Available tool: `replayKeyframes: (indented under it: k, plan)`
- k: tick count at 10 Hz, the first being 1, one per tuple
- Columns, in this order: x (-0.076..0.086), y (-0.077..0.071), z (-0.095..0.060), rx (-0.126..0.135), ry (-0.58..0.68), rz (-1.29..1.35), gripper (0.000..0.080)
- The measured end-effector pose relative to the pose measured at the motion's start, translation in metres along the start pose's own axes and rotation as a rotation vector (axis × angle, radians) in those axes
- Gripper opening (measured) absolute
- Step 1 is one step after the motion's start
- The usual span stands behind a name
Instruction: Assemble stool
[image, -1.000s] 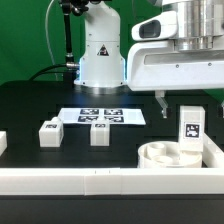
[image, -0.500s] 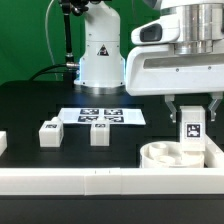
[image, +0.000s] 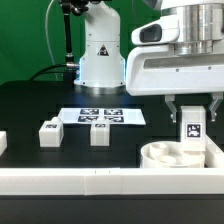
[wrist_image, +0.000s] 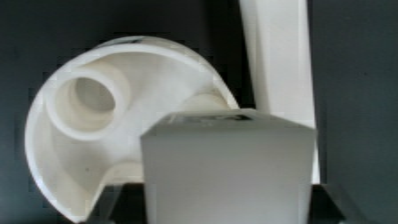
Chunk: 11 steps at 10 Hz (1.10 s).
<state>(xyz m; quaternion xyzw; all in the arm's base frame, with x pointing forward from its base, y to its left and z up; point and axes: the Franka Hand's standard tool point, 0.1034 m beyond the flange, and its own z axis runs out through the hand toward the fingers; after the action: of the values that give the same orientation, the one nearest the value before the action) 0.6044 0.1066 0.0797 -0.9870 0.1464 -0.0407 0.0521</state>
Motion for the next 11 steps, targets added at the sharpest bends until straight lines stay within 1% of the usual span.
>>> replayKeyframes:
  k: [1,3,4,5,8,9,11]
  plan:
    - [-0.001,0.000,0.000,0.006,-0.002,0.089,0.0337]
    - [-0.001,-0.003,0.001,0.035,-0.004,0.339,0.0337]
    - [-0.002,-0.006,0.001,0.040,0.001,0.415,0.0337]
    - [-0.003,-0.010,0.001,0.053,0.003,0.557,0.0337]
    - [-0.005,-0.013,0.002,0.069,0.002,0.900,0.0337]
    - [-0.005,-0.013,0.002,0.072,-0.001,0.957,0.0337]
    - [-0.006,-0.014,0.003,0.069,-0.015,1.165,0.0337]
